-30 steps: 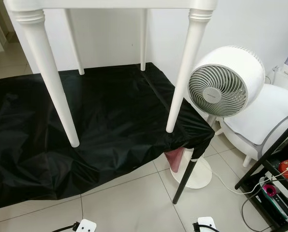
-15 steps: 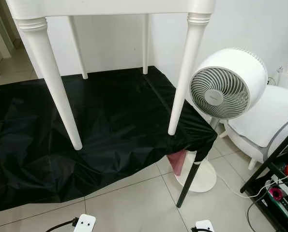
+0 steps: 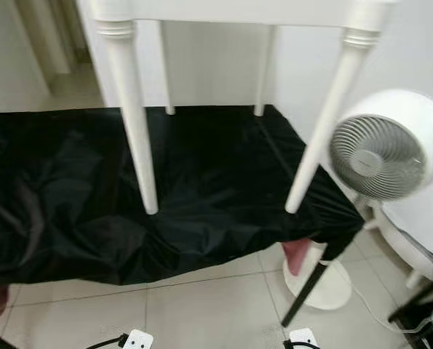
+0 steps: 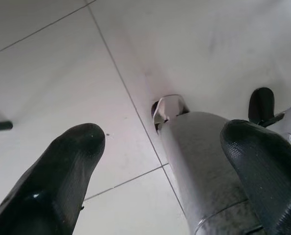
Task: Building children table
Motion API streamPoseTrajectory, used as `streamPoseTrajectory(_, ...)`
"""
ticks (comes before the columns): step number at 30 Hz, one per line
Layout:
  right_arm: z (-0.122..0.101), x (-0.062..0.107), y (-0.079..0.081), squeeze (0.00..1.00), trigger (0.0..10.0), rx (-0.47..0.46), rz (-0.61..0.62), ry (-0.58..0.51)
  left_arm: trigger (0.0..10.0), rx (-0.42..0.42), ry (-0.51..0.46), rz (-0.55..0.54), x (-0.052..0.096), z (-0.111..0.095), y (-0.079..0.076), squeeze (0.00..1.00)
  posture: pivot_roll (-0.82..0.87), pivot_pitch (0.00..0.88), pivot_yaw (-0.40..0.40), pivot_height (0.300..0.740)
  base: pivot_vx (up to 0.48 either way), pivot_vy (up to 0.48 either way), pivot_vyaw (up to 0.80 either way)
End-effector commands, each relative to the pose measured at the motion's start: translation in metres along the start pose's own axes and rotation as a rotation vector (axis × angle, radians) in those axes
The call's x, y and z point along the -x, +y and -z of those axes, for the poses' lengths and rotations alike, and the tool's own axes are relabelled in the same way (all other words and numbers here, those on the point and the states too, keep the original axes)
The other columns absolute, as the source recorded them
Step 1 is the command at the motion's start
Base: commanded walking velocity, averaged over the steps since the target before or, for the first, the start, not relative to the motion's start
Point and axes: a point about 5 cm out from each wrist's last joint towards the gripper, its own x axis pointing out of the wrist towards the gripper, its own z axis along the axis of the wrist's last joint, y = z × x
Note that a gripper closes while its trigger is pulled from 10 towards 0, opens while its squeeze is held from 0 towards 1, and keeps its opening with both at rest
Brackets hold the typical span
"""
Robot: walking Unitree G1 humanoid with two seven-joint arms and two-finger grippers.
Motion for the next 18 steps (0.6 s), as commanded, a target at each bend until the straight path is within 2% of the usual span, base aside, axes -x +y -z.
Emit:
streamPoseTrajectory(1, 0.0050, 0.0010, 0.0010, 0.00, 10.0, 0.002, 0.001, 0.025, 10.0, -0.015, 0.027, -0.078, 0.0009, 0.0054, 0.0010, 0.00, 0.04, 0.014, 0.004, 0.740, 0.000, 0.000, 0.80)
streamPoseTrajectory(7, 0.0045, 0.0007, 0.0000, 0.00, 10.0, 0.011, 0.003, 0.028, 10.0, -0.027, 0.027, -0.072, 0.0011, 0.0064, -0.0006, 0.00, 0.04, 0.010, -0.001, 0.740, 0.000, 0.000, 0.80)
streamPoseTrajectory(18, 0.0051, 0.0008, -0.0022, 0.00, 10.0, 0.030, 0.007, 0.037, 10.0, -0.044, 0.026, -0.079, 0.0018, 0.0066, 0.0051, 0.00, 0.04, 0.000, -0.004, 0.740, 0.000, 0.000, 0.80)
